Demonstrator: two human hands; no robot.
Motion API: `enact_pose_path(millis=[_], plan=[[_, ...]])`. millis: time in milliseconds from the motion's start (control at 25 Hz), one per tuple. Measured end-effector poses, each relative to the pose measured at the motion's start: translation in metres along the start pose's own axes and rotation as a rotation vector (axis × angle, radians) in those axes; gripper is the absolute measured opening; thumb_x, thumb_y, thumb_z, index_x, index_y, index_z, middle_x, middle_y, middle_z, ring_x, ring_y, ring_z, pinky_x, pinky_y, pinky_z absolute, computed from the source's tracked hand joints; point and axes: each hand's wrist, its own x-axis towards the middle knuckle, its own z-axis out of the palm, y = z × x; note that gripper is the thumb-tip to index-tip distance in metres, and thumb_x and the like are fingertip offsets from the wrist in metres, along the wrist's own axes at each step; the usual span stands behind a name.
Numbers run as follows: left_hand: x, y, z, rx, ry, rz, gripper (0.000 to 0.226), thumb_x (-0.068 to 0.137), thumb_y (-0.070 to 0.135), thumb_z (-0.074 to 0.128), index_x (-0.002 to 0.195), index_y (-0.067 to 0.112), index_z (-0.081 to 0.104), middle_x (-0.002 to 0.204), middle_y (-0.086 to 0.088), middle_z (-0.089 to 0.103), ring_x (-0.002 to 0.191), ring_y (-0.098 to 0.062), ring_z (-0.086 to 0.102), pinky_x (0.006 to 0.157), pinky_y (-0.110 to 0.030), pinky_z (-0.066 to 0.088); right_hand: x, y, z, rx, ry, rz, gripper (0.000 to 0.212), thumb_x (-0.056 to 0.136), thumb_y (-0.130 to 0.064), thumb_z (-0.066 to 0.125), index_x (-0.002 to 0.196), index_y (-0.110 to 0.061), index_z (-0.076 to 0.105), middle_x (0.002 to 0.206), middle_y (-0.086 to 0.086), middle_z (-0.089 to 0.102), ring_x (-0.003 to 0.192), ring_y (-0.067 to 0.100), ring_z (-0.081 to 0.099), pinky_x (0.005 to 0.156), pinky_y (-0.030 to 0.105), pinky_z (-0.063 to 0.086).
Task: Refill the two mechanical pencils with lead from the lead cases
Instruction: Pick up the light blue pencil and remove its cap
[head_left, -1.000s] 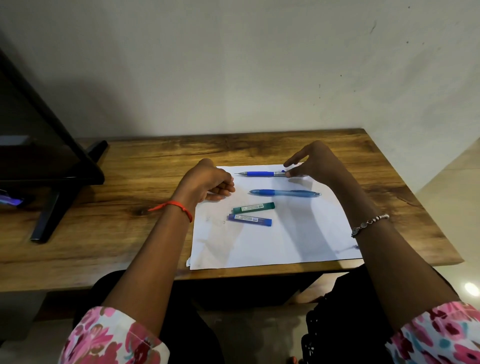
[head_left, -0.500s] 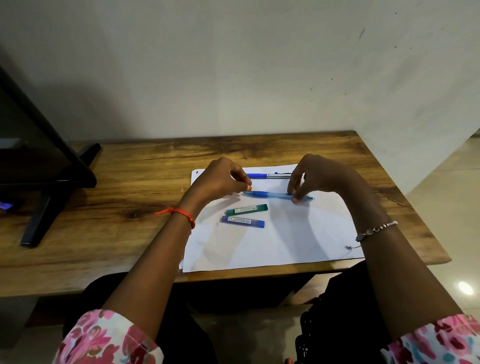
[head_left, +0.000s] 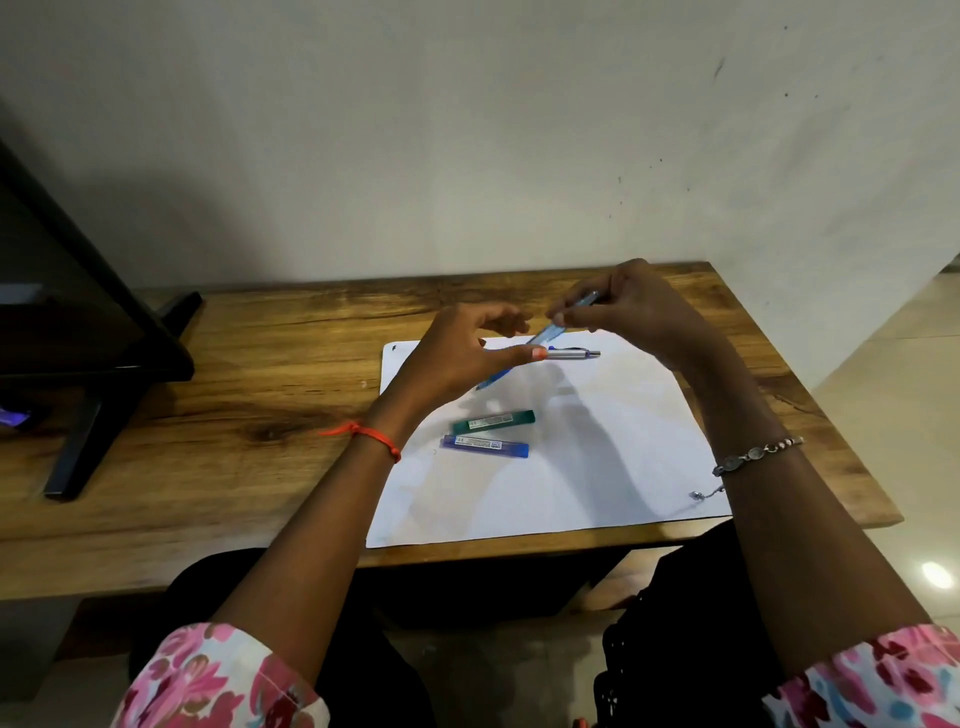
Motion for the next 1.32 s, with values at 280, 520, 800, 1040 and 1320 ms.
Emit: enact_pose_path(millis=[280,520,800,1040,1320], plan=[[-0.001,0.009,-0.005,-0.351,-0.084,-0.017,0.012,0.088,0.011,0.057,0.094,0.015,0.066,0.06,0.008,0.067,0.043,-0.007,0.05,0.045,-0.02,0.047,0.006,-0.007,0.024,0.477,0.123,-0.072,0.023,0.093,-0.022,0.052,0.092,-0.009,0.07,0.068,-0.002,0.067,0.062,0.014,0.057,0.059,0.026,0.045],[-0.001,0.014,-0.001,-0.343,-0.2,-0.063,0.021,0.096,0.026,0.042,0.096,0.018,0.061,0.055,0.008,0.04,0.042,-0.004,0.024,0.042,-0.016,0.019,0.008,-0.007,0.027,0.571,0.276,-0.066,0.03,0.096,-0.023,0.048,0.085,-0.007,0.07,0.083,0.013,0.066,0.074,0.025,0.056,0.059,0.027,0.044],[-0.004,0.017,0.001,-0.319,-0.255,-0.065,0.026,0.099,0.027,0.032,0.089,0.017,0.054,0.06,0.006,0.029,0.044,-0.003,0.023,0.043,-0.016,0.018,0.007,-0.008,0.026,0.65,0.37,0.006,0.021,0.09,-0.018,0.058,0.085,-0.001,0.069,0.071,0.008,0.065,0.057,0.019,0.055,0.052,0.027,0.044],[-0.004,0.017,0.002,-0.292,-0.283,-0.093,0.026,0.099,0.028,0.031,0.087,0.017,0.051,0.062,0.004,0.029,0.045,-0.004,0.024,0.043,-0.015,0.02,0.005,-0.011,0.027,0.62,0.436,0.064,0.018,0.087,-0.02,0.062,0.082,-0.005,0.071,0.064,0.005,0.065,0.041,0.015,0.048,0.045,0.024,0.046],[-0.003,0.017,0.004,-0.303,-0.288,-0.115,0.024,0.099,0.026,0.031,0.088,0.014,0.048,0.062,0.004,0.029,0.044,-0.003,0.024,0.042,-0.015,0.021,0.006,-0.012,0.03,0.616,0.519,0.116,0.021,0.086,-0.025,0.064,0.077,-0.007,0.071,0.062,0.002,0.067,0.031,0.013,0.04,0.04,0.02,0.037]])
